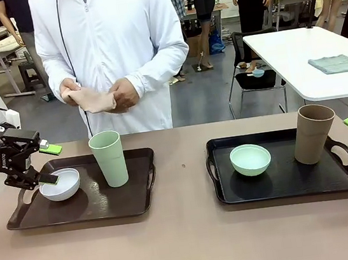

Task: Set up a tray with a mat and arrange the tableware.
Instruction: Pick up the Picnic Bowl and Reusable plastic cup from the Handle tray in front of the human's position and hold them in the air.

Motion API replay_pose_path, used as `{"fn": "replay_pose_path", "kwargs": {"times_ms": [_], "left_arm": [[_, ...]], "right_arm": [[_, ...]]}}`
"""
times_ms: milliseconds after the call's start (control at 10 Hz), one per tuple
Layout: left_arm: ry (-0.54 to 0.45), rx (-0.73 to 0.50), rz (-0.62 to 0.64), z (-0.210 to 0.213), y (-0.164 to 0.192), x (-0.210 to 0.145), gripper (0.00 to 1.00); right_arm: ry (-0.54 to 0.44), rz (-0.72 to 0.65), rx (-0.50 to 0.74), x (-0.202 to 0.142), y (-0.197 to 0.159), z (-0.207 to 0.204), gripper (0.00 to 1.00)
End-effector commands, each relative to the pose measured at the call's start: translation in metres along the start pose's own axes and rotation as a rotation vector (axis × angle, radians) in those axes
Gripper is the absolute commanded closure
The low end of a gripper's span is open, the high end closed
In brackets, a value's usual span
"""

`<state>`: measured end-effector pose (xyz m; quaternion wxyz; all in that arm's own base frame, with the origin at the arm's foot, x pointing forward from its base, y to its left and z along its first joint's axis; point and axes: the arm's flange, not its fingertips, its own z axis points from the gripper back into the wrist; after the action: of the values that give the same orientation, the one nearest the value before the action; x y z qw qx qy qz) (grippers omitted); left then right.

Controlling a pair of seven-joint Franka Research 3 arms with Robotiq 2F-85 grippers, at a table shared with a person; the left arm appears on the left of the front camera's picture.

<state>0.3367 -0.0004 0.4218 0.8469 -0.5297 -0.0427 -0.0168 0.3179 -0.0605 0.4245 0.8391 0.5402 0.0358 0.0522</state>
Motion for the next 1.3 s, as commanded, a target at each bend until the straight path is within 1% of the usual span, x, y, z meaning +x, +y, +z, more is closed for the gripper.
{"fn": "replay_pose_path", "kwargs": {"times_ms": [0, 1200], "left_arm": [[-0.011, -0.015, -0.02, 0.0007, -0.001, 0.0004, 0.0], [-0.011, -0.015, -0.02, 0.0007, -0.001, 0.0004, 0.0]], "right_arm": [[-0.002, 0.016, 0.016, 0.0, 0.0006, 0.0012, 0.0], [-0.002, 0.016, 0.016, 0.0, 0.0006, 0.0012, 0.0]]}}
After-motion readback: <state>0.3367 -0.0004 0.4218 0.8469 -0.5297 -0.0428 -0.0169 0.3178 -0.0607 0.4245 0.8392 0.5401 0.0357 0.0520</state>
